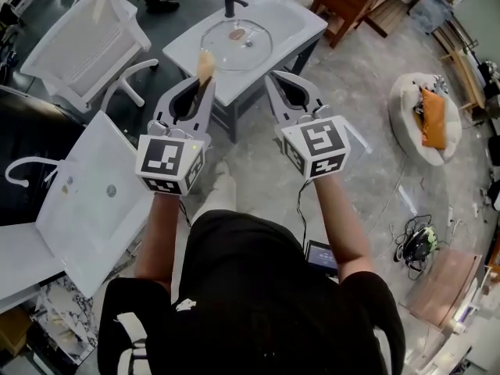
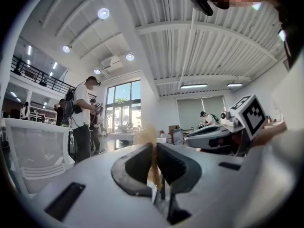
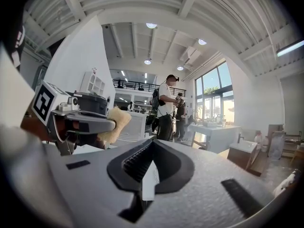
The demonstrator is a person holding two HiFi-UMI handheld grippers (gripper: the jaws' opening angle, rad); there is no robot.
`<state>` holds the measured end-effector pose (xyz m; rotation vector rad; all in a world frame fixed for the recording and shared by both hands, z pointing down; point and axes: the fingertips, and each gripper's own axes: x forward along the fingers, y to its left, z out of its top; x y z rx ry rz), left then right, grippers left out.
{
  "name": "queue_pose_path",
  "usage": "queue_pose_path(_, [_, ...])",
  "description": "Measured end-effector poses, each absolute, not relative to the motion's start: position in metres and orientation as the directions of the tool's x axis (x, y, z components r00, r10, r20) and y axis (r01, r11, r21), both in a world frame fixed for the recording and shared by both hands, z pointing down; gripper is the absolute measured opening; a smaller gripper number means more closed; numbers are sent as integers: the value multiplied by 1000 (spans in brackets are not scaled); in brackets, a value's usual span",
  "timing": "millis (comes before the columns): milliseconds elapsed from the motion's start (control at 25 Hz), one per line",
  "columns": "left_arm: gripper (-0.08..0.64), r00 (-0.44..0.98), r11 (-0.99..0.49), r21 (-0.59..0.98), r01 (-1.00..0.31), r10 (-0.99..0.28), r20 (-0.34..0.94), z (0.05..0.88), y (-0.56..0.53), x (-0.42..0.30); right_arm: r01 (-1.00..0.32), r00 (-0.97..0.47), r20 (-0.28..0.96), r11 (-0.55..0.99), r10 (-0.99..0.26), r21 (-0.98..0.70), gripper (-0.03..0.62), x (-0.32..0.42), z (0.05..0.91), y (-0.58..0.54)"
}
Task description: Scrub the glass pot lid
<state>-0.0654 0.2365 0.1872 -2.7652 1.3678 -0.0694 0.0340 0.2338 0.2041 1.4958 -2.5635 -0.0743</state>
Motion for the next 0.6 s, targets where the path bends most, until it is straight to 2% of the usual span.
queue_pose_path(600, [20,612,-613,-54,-789,-790,34,185,114,-57,-863,-476,152,493,-866,109,0,44,205,114])
